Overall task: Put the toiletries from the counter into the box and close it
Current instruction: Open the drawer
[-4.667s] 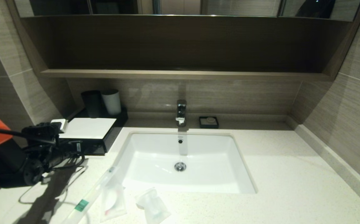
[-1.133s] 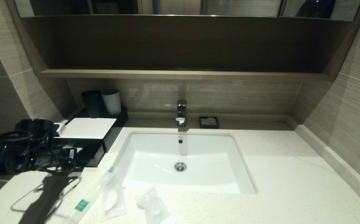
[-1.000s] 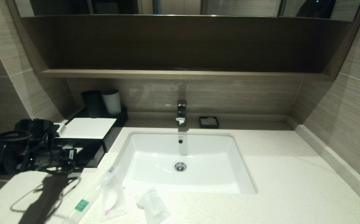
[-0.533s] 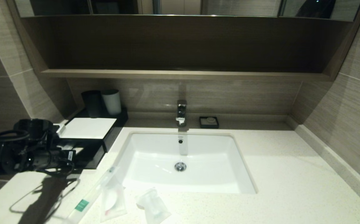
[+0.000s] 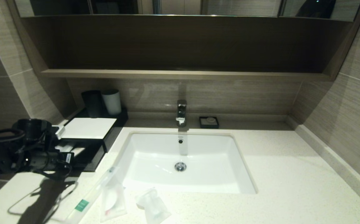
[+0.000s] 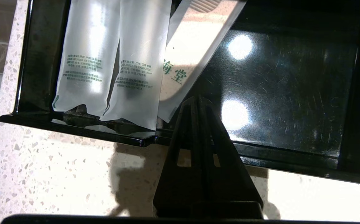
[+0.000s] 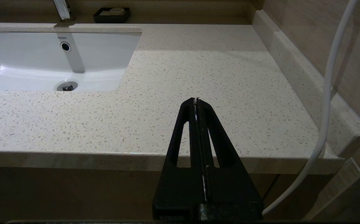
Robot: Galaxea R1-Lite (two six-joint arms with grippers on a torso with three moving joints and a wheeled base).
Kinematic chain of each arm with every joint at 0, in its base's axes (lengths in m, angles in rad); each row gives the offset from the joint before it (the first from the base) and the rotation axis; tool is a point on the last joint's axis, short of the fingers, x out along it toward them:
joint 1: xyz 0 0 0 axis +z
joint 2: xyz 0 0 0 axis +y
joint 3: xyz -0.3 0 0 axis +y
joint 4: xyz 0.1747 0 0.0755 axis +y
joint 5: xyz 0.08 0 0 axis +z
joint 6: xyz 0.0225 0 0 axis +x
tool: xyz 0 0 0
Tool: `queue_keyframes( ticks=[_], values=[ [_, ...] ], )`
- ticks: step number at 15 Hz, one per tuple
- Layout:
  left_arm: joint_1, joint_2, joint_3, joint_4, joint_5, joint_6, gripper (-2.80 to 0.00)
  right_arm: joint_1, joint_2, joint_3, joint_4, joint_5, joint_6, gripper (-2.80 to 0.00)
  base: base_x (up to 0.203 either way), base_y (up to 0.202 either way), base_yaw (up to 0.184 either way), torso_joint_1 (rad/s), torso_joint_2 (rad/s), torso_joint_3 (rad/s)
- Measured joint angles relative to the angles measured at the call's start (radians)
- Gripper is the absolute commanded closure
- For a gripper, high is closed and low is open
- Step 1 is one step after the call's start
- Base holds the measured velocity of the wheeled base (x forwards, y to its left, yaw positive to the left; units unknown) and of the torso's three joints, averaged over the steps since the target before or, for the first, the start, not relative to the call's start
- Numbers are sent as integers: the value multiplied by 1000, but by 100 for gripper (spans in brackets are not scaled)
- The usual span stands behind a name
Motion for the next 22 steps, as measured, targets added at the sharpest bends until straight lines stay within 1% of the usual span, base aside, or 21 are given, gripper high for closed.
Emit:
queue_keyframes(
  ticks=[12, 15, 22],
  values=[
    [0, -44, -23, 130, 2, 2, 0, 0, 0, 0, 0, 0, 0, 0, 0, 0, 0, 0, 0, 0],
    [0, -51, -33, 175, 2, 23, 0, 0, 0, 0, 0, 0, 1, 0, 0, 0, 0, 0, 0, 0],
    [0, -66, -37, 238, 2, 50, 0, 0, 0, 0, 0, 0, 0, 0, 0, 0, 0, 0, 0, 0]
  ],
)
